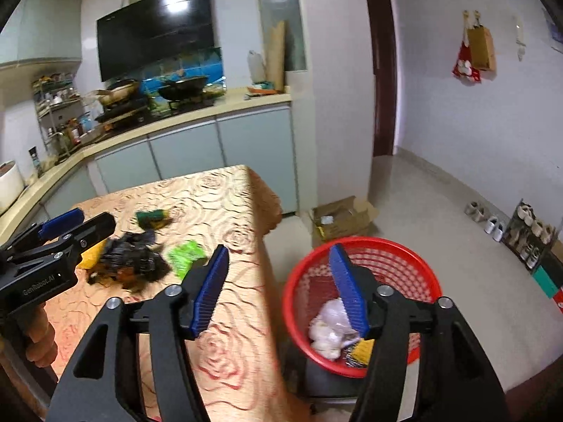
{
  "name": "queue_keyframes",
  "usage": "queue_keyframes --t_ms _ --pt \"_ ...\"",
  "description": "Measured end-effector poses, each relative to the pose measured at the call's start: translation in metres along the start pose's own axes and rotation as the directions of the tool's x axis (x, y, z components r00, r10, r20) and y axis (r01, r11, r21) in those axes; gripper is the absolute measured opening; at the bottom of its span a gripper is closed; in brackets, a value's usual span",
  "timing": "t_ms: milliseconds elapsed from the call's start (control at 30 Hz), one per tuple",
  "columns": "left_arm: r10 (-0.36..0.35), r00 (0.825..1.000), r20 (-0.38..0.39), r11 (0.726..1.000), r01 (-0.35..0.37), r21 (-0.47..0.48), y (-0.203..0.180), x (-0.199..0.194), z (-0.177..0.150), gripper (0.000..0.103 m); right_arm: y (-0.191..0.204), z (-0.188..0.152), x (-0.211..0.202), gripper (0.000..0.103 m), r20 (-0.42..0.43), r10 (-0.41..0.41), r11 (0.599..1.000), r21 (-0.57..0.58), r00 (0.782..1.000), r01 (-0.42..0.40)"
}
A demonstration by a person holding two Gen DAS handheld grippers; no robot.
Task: Collect trash
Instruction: 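Move both tools back over the table toward the remaining trash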
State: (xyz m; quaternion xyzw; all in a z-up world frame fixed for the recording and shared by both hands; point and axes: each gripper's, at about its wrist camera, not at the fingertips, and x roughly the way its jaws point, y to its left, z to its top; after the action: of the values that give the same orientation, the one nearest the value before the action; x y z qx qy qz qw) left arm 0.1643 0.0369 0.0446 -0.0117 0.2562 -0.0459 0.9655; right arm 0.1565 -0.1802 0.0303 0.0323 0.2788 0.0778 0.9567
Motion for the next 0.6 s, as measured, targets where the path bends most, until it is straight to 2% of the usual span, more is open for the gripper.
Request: queue_keyframes --t_ms 167,367,467,600 --pt "0.125 0.992 0.006 0.990 -0.124 -0.066 0.053 -0.016 -0.010 0.077 0.025 0.004 0.002 0.070 0.013 0.037 0.999 -0.020 0.999 -0.036" --pt "0.239 0.971 -0.022 0.959 -0.239 -0.149 0.115 -0.031 -0.027 0.079 0.053 0.007 0.010 0.075 0.027 0.057 0.997 -0.046 0.998 -0.056" --pt "0.266 0.964 -0.030 0.947 -0.267 -0.180 0.134 -0.034 -0.033 0.079 0.061 0.007 0.017 0.076 0.021 0.070 0.996 -0.053 0.997 -0.069" --pt "0.254 0.966 -0.053 0.945 -0.260 -0.198 0.145 -0.025 -0.036 0.079 0.069 0.008 0.027 0.076 0.001 0.080 0.995 -0.063 0.997 -0.080"
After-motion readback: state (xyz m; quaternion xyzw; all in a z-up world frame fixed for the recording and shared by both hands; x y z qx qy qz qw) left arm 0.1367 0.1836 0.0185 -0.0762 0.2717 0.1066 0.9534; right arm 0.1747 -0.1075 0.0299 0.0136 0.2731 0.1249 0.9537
